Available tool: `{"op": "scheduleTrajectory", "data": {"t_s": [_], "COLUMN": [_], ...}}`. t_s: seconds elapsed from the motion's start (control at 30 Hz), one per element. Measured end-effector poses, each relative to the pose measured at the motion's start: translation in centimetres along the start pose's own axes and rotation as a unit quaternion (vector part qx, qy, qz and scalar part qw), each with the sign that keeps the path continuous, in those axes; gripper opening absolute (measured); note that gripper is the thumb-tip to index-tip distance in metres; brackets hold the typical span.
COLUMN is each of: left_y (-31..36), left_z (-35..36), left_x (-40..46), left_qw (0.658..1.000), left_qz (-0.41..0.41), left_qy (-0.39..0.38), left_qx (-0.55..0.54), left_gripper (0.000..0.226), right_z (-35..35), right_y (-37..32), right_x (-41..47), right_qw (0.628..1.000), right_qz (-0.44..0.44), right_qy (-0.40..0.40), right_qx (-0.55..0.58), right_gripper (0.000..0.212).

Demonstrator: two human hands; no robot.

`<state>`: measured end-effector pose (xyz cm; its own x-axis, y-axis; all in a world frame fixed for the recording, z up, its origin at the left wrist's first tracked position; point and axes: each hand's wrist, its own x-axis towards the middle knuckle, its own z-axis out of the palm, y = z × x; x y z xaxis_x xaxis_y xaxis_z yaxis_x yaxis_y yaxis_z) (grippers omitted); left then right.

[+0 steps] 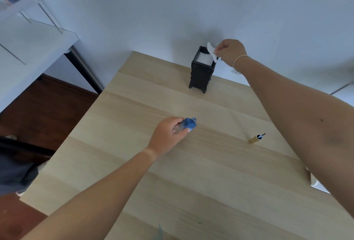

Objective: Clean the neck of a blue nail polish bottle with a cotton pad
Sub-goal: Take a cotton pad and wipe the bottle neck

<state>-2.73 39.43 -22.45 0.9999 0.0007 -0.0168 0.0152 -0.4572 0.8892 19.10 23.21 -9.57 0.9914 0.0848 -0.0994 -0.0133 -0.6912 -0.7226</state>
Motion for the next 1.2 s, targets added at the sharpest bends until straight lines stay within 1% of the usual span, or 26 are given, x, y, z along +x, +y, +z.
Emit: {"op": "scheduleTrajectory", "data": {"t_s": [0.13,0.27,0.4,0.47,0.53,0.6,0.7,0.77,0.83,1.07,1.2], "left_y": [0.5,1.1,2.4,3.1,3.8,4.5,5.6,6.2,6.7,8.7,9.8], "left_z": [-0.1,-0.3,0.0,0.3,0.5,0.9,1.6,2.1,2.6,3.7,4.2], "left_x": [-0.2,-0.3,-0.3,-0.4,-0.7,-1.0,-1.6,-2.1,-2.6,-3.4,-3.9], "left_qw": [1.000,1.000,1.000,1.000,1.000,1.000,1.000,0.999,0.999,0.994,0.991], "left_qz": [0.005,-0.006,-0.010,-0.005,0.004,0.011,0.021,0.029,0.041,0.074,0.088], "left_qy": [0.003,0.013,0.022,0.023,0.019,0.018,0.017,0.014,0.007,-0.001,-0.002], "left_qx": [0.004,-0.008,-0.014,-0.012,-0.008,-0.008,-0.001,0.010,0.024,0.084,0.098], "left_gripper": [0.023,0.020,0.014,0.010,0.011,0.007,0.010,0.009,0.015,0.014,0.014], "right_z": [-0.4,-0.7,-0.4,0.1,0.7,1.4,2.0,2.0,1.6,-0.1,-1.0], "right_y": [0.2,0.4,2.1,3.6,5.2,6.6,8.1,8.5,8.6,9.0,9.6], "right_x": [-0.8,-3.2,-7.6,-10.2,-12.8,-15.0,-17.7,-19.1,-20.2,-22.5,-23.3], "right_qw": [0.997,0.983,0.976,0.972,0.968,0.960,0.943,0.935,0.930,0.946,0.947], "right_qz": [0.026,0.038,0.049,0.073,0.099,0.120,0.139,0.138,0.131,0.091,0.067], "right_qy": [0.000,-0.002,-0.031,-0.039,-0.055,-0.076,-0.104,-0.113,-0.113,-0.095,-0.098], "right_qx": [0.070,0.179,0.210,0.219,0.224,0.240,0.284,0.306,0.323,0.296,0.298], "right_gripper": [0.021,0.024,0.020,0.022,0.024,0.024,0.020,0.016,0.014,0.016,0.016]}}
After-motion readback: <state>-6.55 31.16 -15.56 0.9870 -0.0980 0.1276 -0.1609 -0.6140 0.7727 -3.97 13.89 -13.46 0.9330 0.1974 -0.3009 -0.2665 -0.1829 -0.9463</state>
